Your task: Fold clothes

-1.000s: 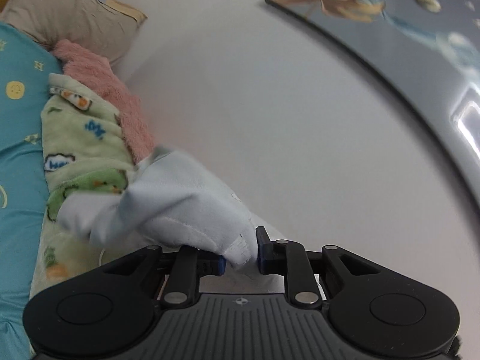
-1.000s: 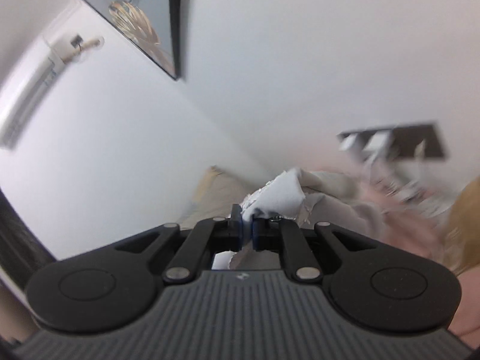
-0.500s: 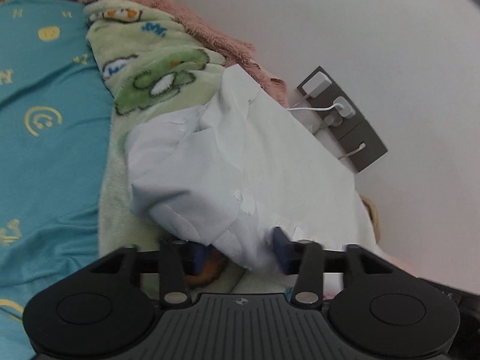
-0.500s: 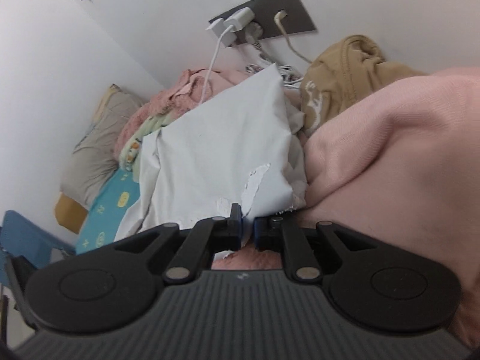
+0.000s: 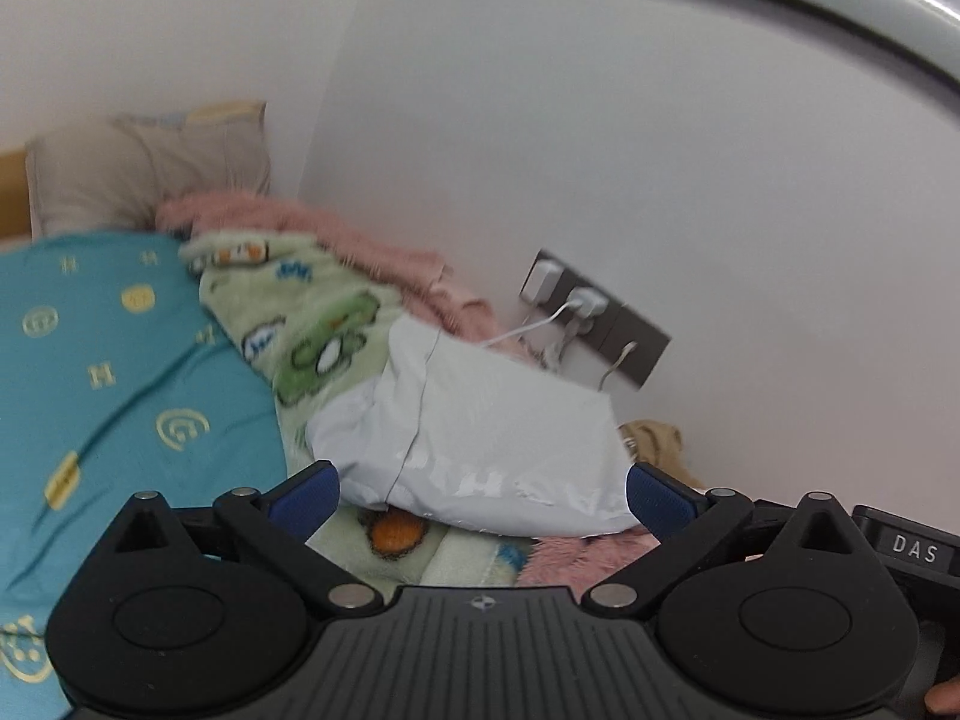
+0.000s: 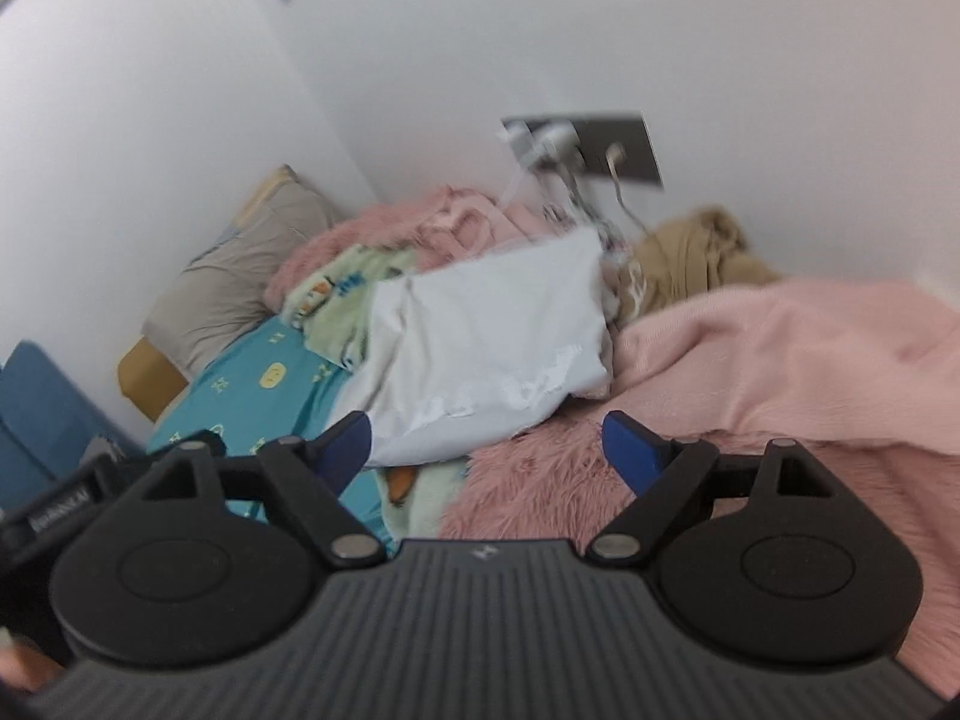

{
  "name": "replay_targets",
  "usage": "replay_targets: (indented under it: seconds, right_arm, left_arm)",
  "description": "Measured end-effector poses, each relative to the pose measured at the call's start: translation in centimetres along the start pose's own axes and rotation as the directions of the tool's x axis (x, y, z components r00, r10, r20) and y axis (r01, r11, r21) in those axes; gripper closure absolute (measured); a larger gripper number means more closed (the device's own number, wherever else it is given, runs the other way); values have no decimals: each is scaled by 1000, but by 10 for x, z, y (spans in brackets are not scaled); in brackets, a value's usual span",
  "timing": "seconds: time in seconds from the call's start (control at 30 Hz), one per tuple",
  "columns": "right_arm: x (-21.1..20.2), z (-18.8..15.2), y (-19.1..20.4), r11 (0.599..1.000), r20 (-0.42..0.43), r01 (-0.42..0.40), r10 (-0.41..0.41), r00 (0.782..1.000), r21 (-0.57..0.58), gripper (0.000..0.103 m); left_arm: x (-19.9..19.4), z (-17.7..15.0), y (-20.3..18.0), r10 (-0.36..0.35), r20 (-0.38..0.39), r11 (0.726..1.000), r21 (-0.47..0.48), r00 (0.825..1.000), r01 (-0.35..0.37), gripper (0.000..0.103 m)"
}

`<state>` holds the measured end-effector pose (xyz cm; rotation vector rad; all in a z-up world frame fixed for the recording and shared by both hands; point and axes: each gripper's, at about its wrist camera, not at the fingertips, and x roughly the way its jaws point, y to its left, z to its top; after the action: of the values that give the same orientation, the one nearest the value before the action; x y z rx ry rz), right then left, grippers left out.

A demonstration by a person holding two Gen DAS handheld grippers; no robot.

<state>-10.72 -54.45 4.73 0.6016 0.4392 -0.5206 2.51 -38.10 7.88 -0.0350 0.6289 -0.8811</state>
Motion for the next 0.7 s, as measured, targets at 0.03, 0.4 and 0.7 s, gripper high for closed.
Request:
replay_targets:
  seconds: [0.03,0.4,0.7]
  right_arm:
    - [-12,-2,5,1000,22,0,1,1000,-27,17]
    - [-104,-55,43,974,200,-27,73,977,-223,17]
    - [-122,-99,58,947,252,-24,109,961,-321,17]
  left_arm:
    - [-13,-2,-5,3,21,1000,18,1000,-4,0]
    - [-132,-53,-42,47,233,972,212,971,-98,0]
    - [-168,-94,-38,58,288,965,229,956,-127,0]
